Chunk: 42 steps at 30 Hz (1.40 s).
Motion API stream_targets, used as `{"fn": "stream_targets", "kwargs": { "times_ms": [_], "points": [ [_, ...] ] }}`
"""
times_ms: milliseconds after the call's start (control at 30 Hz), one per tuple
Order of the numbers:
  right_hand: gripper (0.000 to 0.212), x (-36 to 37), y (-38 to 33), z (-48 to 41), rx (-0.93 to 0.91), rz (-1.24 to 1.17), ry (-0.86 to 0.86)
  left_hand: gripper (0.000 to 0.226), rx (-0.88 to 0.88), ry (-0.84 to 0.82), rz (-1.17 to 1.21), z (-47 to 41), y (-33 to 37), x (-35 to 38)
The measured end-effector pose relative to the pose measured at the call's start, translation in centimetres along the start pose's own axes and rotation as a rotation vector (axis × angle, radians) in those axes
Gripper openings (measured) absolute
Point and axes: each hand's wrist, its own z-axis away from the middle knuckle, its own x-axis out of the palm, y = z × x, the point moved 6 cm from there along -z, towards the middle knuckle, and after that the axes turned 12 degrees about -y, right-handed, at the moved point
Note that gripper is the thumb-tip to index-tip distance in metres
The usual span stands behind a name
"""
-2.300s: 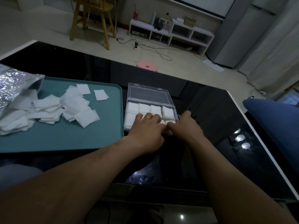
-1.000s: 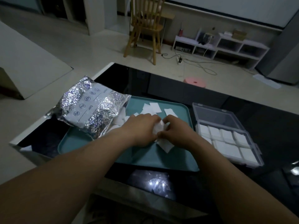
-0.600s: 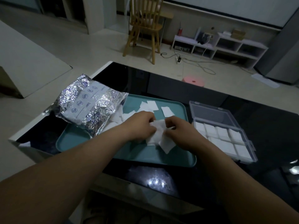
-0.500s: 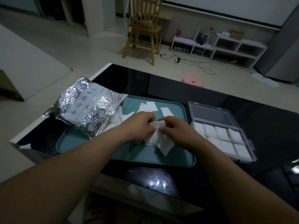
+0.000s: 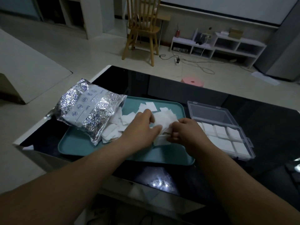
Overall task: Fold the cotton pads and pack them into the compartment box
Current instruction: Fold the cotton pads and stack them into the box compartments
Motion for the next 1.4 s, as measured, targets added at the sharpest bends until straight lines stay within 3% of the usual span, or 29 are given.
{"fn": "stream_targets", "kwargs": {
  "times_ms": [133, 367, 500, 667, 733, 867, 1000, 1133, 1200, 1300, 1400],
  "points": [
    [0.013, 0.5, 0.4, 0.1, 0.032, 0.012, -0.098, 0.041, 0.032, -0.13, -0.065, -0.1, 0.1, 1.5],
    [0.017, 0.2, -0.6, -0.3, 0.016, 0.276, -0.142, 0.019, 0.136, -0.141, -0.219, -0.5, 1.5, 1.1],
    [0.016, 0.6, -1.0, -0.4, -0.02, 0.385, -0.119, 0.023, 0.034, -0.11, -0.143, -1.2, 0.4, 0.6],
    [0.014, 1.6, -1.2, -0.1, -0.072, 0.331, -0.149, 0.024, -0.023, -0.058, -0.078, -1.4, 0.1, 0.0],
    [0.015, 1.5, -1.6, 0.0, -0.108, 0.458, -0.095, 0.022, -0.022, -0.058, -0.059, -1.3, 0.4, 0.0],
    [0.017, 0.7, -3.1, 0.6, -0.185, 0.662, 0.083, 0.018, -0.076, 0.033, 0.102, -1.1, 0.2, -0.9],
    [0.008, 1.7, -4.2, 1.7, -0.28, 0.78, 0.147, 0.01, -0.189, 0.015, 0.595, -1.0, 0.1, 0.0],
    [0.02, 3.1, -4.0, 2.1, -0.316, 0.849, 0.157, 0.03, -0.199, -0.069, 0.843, -1.1, 1.0, 1.4],
    [0.026, 3.4, -4.0, 2.0, -0.32, 0.831, 0.143, 0.03, -0.18, -0.106, 0.903, -1.2, 1.1, 1.9],
    [0.032, 3.8, -4.2, 2.0, -0.306, 0.774, 0.029, 0.021, -0.164, -0.072, 0.97, -1.3, 1.0, 1.4],
    [0.032, 3.2, -4.5, 1.9, -0.278, 0.664, -0.032, 0.026, -0.212, 0.001, 1.046, -1.3, 0.4, 0.8]
  ]
}}
